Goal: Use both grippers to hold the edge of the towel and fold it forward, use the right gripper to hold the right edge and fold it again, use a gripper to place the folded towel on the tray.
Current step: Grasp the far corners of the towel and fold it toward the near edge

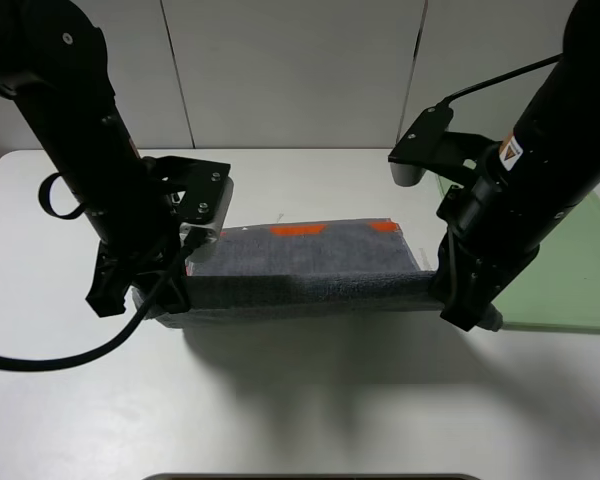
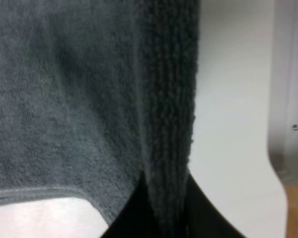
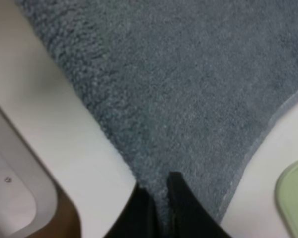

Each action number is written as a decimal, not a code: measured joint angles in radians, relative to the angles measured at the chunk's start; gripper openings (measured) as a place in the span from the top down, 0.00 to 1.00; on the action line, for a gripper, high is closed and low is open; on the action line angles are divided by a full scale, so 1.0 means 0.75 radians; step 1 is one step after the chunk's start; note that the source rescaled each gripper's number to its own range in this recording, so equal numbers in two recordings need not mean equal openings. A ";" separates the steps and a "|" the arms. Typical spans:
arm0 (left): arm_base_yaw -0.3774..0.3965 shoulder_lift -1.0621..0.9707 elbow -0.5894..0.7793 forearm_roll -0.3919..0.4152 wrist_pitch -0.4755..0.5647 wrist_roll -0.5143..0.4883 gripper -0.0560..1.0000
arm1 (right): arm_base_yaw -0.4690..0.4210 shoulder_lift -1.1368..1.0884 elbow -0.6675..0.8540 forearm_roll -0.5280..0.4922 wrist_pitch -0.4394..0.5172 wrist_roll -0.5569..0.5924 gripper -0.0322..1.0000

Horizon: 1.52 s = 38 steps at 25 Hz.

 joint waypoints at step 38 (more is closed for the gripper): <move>0.087 0.135 0.001 0.077 -0.495 -0.062 0.95 | -0.021 0.359 -0.347 -0.230 -0.106 -0.023 0.97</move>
